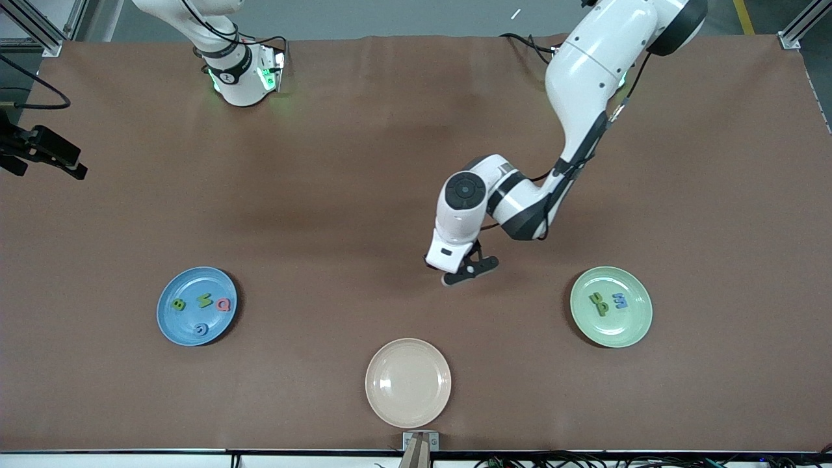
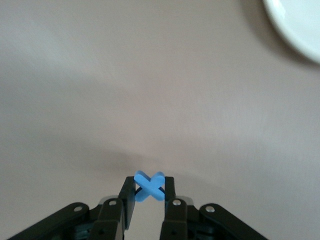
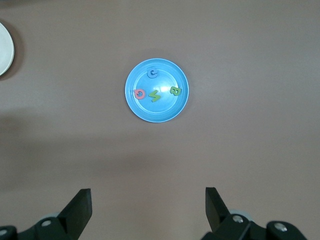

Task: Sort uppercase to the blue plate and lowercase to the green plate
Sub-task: 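Grasp the blue x with the left gripper and lift it, then carry x over the green plate and open the left gripper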

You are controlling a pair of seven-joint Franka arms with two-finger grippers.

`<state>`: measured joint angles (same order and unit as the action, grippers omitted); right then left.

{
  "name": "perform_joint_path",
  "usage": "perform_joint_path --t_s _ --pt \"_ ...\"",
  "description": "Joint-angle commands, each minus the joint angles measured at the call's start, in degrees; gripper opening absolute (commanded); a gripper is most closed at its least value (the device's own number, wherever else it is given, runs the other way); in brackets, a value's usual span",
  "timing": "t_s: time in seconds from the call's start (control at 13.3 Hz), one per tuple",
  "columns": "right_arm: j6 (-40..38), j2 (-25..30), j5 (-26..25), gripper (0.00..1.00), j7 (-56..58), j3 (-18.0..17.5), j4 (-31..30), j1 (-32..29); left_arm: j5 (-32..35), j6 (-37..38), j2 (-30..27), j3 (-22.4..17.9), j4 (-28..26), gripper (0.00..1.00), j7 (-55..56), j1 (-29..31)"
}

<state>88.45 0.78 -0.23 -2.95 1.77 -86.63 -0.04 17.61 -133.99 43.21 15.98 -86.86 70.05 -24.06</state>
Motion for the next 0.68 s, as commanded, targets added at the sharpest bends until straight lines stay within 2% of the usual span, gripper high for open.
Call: perform_joint_path --t_s 0.0,0.45,0.6 --pt "-0.13 -0.34 -0.56 1.0 -0.65 -0.37 0.32 -0.58 1.47 1.45 -3.3 0.1 -1.12 0.01 -0.78 3.22" --pt "-1.09 -0.43 -0.56 1.0 -0.65 -0.37 -0.56 -0.49 1.73 2.33 -4.45 -0.34 -1.04 0.01 -7.37 10.25" --pt "-0.83 -0.34 -0.56 1.0 -0.65 -0.36 -0.56 -0.49 4.18 2.33 -4.54 -0.25 -0.95 0.02 -9.75 12.71"
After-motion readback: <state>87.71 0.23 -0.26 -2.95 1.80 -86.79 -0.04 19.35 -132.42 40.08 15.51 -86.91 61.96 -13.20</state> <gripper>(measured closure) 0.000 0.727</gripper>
